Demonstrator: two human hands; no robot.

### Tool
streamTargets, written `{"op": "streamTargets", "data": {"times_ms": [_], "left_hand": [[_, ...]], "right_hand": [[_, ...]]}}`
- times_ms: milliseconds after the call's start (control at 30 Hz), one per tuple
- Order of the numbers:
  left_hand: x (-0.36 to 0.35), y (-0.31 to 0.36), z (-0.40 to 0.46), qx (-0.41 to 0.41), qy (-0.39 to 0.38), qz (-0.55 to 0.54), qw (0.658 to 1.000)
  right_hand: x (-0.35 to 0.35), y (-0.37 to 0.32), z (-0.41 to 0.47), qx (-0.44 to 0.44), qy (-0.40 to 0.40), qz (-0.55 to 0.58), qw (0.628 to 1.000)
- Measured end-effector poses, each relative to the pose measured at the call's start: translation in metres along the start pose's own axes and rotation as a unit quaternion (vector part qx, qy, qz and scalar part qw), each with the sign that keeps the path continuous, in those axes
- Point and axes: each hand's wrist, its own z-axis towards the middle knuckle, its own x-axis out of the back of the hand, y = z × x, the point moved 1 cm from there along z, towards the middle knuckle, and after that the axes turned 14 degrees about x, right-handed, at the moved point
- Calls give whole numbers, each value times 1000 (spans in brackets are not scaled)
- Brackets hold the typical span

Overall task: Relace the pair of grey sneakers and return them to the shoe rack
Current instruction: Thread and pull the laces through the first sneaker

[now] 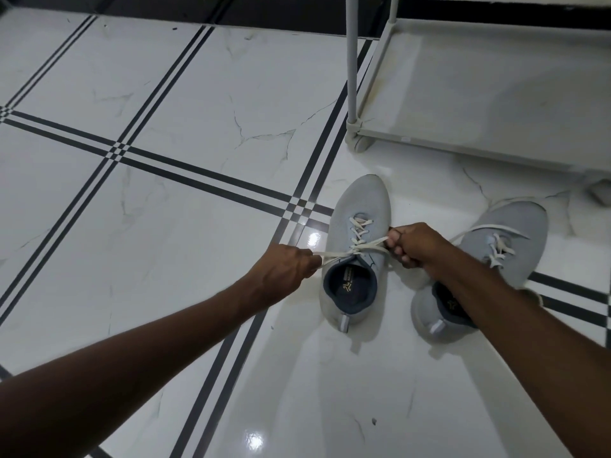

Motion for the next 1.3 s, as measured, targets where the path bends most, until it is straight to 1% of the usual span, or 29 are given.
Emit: {"op": "streamTargets", "data": {"times_ms": [33, 67, 133, 167, 200, 267, 300, 333, 367, 433, 500, 567, 633, 700, 733, 833, 867, 933, 967, 1000, 1100, 1133, 1167, 1200, 1233, 1300], "left_hand": [[-2, -1, 1, 11, -14, 2, 1000], [-2, -1, 1, 25, -30, -3, 999], [1, -4, 6, 40, -61, -7, 997], [4, -8, 9, 61, -70, -26, 995], [9, -12, 14, 89, -76, -55, 992], [23, -20, 26, 169, -54, -106, 978], [28, -22, 31, 197, -27, -130, 971], [31, -21, 35, 204, -1, -151, 967], [34, -15, 38, 190, 14, -170, 967], [30, 6, 39, 141, -4, -167, 976], [18, 26, 32, 103, -17, -131, 986], [9, 39, 21, 97, 18, -103, 990], [4, 44, 14, 120, 57, -92, 987], [3, 48, 11, 134, 70, -88, 984], [2, 50, 11, 145, 70, -94, 982], [4, 54, 11, 172, 60, -107, 977], [5, 54, 11, 172, 58, -92, 979], [9, 53, 13, 154, 58, -42, 985], [12, 51, 15, 143, 60, -18, 988], [13, 49, 15, 129, 62, 0, 990], [13, 42, 15, 73, 65, 19, 995], [12, 39, 13, 54, 57, 22, 997], [12, 36, 11, 36, 49, 25, 998], [12, 33, 9, 20, 44, 30, 998], [10, 30, 8, 8, 41, 35, 999], [6, 24, 6, 9, 35, 51, 998]], "right_hand": [[-2, 1, 0, 16, 12, -28, 999], [-3, 1, 1, 60, 28, -87, 994], [-3, -1, -3, 166, 43, -222, 960], [-2, -5, -6, 194, 40, -265, 944], [-2, -9, -11, 203, 42, -303, 930], [-6, -16, -15, 240, 76, -381, 890], [-12, -18, -18, 272, 86, -394, 873], [-20, -21, -24, 312, 85, -388, 863], [-29, -21, -28, 355, 72, -381, 851], [-43, -21, -34, 408, 36, -386, 826], [-44, -24, -33, 421, 28, -396, 816], [-39, -32, -31, 422, 19, -414, 806], [-37, -35, -29, 417, -7, -438, 797], [-37, -33, -27, 410, -45, -443, 796], [-36, -32, -26, 401, -67, -430, 806], [-27, -34, -23, 335, -111, -349, 868], [-25, -33, -22, 321, -114, -329, 881], [-21, -34, -22, 308, -121, -333, 883], [-19, -34, -24, 314, -126, -362, 869], [-18, -34, -25, 330, -132, -409, 840], [-13, -38, -31, 389, -142, -552, 724], [-11, -39, -32, 404, -148, -576, 695], [-9, -40, -32, 413, -153, -591, 675], [-7, -40, -32, 422, -156, -600, 661], [-5, -39, -30, 428, -155, -601, 657], [-4, -35, -25, 437, -149, -588, 664]]}}
